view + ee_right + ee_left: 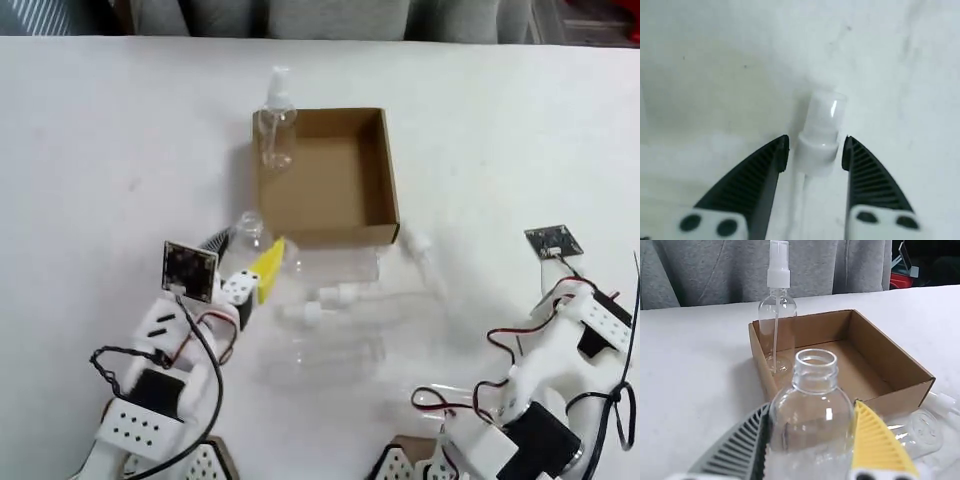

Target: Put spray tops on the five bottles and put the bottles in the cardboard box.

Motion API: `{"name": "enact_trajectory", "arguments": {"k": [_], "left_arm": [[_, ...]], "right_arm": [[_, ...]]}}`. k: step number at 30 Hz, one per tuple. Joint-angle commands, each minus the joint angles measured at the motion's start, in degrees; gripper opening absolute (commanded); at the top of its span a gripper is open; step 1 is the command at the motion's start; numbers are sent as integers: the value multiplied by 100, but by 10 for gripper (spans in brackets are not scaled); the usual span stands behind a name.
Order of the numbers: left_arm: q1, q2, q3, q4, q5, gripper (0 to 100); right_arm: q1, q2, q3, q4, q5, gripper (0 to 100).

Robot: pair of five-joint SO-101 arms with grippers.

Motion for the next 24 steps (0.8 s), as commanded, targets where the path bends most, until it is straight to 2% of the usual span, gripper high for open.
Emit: {"name": "enact_trajectory", "arguments": {"k": [1, 7, 12, 17, 24], "left_arm": [[31, -75, -26, 9, -62, 23], [31, -75, -26, 9, -62, 23], [31, -75, -26, 9, -62, 23], [31, -75, -26, 9, -62, 23], [31, -75, -26, 9, -62, 23]], "right_arm": [[57, -13, -26, -40, 53, 159], [57, -13, -35, 4, 44, 154], [4, -13, -202, 356, 44, 98], [22, -13, -229, 374, 35, 135], [-92, -13, -211, 374, 35, 138]]}}
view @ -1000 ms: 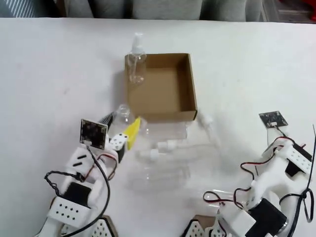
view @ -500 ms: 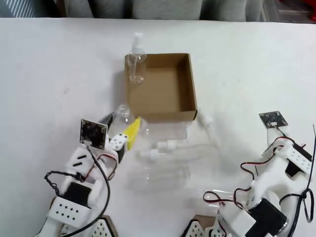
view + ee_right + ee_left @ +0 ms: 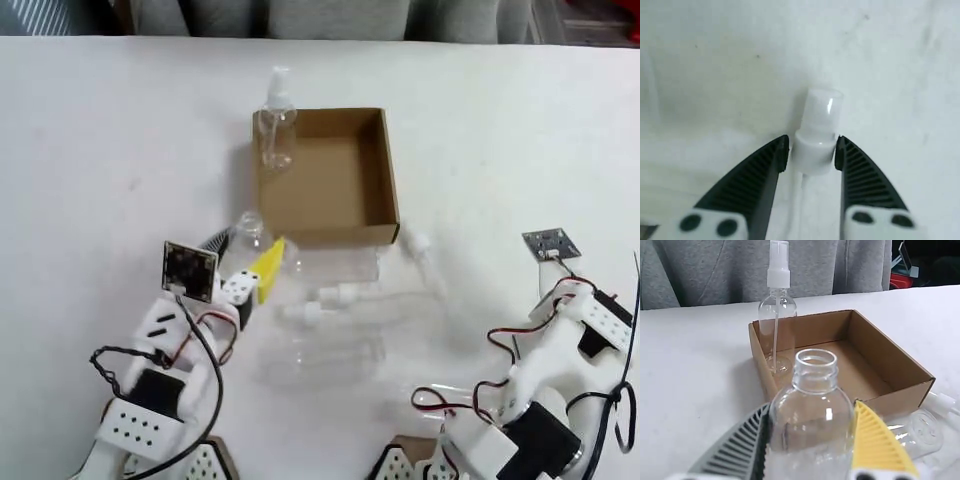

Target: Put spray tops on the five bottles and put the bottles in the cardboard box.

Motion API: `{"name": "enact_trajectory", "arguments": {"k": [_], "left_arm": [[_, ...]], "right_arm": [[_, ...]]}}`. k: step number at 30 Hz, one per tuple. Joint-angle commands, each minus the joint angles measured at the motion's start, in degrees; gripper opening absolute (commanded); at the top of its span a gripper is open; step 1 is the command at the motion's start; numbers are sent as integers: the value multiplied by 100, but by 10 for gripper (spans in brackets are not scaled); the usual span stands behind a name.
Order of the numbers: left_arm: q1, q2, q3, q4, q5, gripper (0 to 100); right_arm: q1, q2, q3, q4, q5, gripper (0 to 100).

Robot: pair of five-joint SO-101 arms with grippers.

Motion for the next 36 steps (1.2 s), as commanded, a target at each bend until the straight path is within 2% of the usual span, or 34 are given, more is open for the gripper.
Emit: {"name": "enact_trajectory", "arguments": {"k": [1, 11, 16, 22, 26, 28, 33, 36], "left_arm": [[31, -75, -26, 9, -62, 23], [31, -75, -26, 18, -62, 23], [31, -75, -26, 18, -62, 23], [31, -75, -26, 18, -62, 23], [31, -75, -26, 18, -62, 23], [31, -75, -26, 18, -62, 23], [31, -75, -26, 18, -62, 23], [31, -75, -26, 18, -62, 23]], "right_arm": [[-127, -13, -185, 66, 35, 138], [-356, 365, -299, 66, 35, 133], [-268, 1191, -1002, 453, 62, 74], [-154, 1622, -1653, 884, 70, 105], [-180, 1376, -1688, 1077, 79, 88], [-180, 1095, -1697, 1270, 70, 18], [-198, 145, -2004, 2167, -35, 15], [-347, -391, -2391, 2527, -721, 18]]}}
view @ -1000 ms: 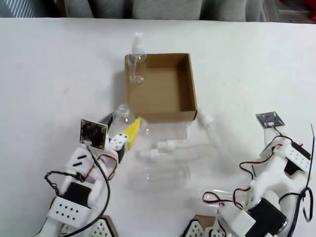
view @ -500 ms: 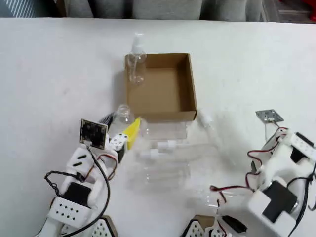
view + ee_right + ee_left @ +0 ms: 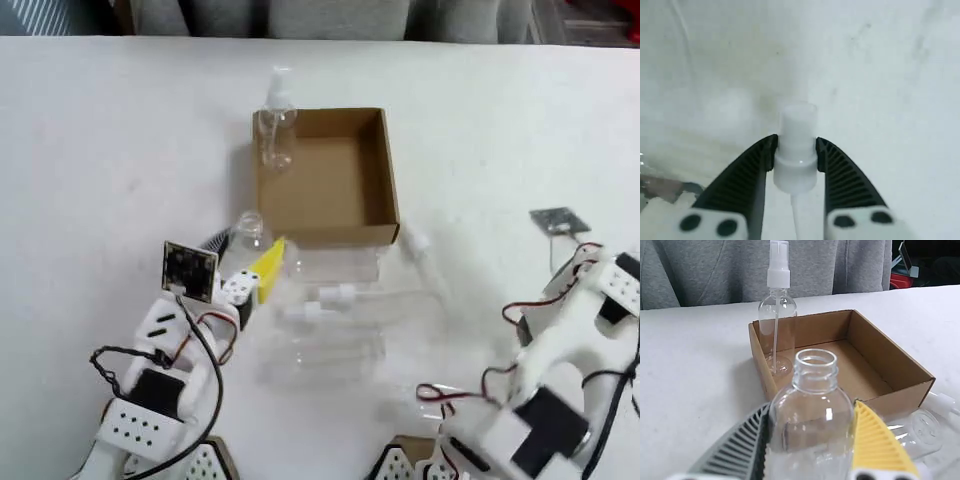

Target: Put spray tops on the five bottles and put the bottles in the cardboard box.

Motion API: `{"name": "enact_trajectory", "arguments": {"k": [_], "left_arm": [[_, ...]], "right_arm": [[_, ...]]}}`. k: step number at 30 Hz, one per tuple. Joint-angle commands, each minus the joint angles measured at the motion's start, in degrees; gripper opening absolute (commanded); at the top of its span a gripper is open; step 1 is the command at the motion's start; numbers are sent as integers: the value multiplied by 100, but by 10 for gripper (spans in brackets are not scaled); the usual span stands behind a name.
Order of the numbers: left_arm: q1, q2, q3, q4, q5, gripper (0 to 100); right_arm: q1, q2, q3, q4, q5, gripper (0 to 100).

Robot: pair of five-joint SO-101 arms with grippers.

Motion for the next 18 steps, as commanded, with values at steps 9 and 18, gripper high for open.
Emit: {"name": "enact_trajectory", "arguments": {"k": [9, 18], "left_arm": [[31, -75, -26, 18, -62, 23], [31, -75, -26, 18, -62, 23]], "right_arm": [[-1719, -1886, -738, -374, -4677, 18], [-3433, -2053, -527, -2404, -5292, 17]]}}
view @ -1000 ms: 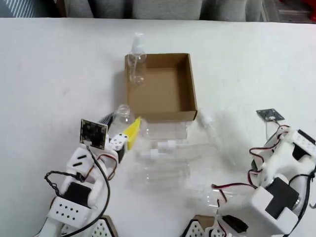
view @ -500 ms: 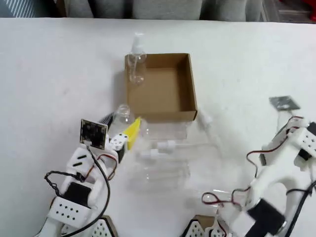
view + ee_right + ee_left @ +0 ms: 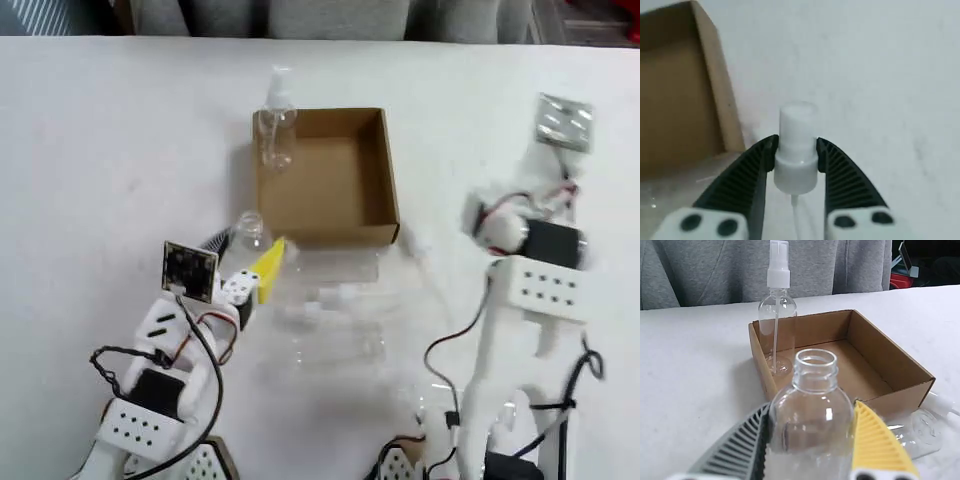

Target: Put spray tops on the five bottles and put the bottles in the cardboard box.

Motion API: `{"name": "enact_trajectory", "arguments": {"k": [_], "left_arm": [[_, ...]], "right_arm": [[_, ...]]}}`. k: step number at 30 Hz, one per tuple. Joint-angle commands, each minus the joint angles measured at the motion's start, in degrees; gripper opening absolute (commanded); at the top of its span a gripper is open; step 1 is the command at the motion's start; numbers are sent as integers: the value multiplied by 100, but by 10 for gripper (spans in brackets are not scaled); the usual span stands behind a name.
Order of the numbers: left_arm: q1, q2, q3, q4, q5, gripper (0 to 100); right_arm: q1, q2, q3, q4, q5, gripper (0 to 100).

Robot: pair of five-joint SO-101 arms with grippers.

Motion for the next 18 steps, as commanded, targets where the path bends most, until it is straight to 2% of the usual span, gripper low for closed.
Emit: {"name": "enact_trajectory", "arguments": {"k": [1, 10, 15, 18], "left_arm": [[31, -75, -26, 18, -62, 23], [40, -75, -26, 18, -62, 23], [40, -75, -26, 18, -62, 23], [40, -75, -26, 18, -62, 23]], "right_arm": [[-382, -189, -62, -1086, -79, 17], [-1429, -576, -53, -2677, -149, 17], [-2062, -1358, -53, -3345, -879, 17], [-2527, -1727, -44, -3495, -1064, 17]]}}
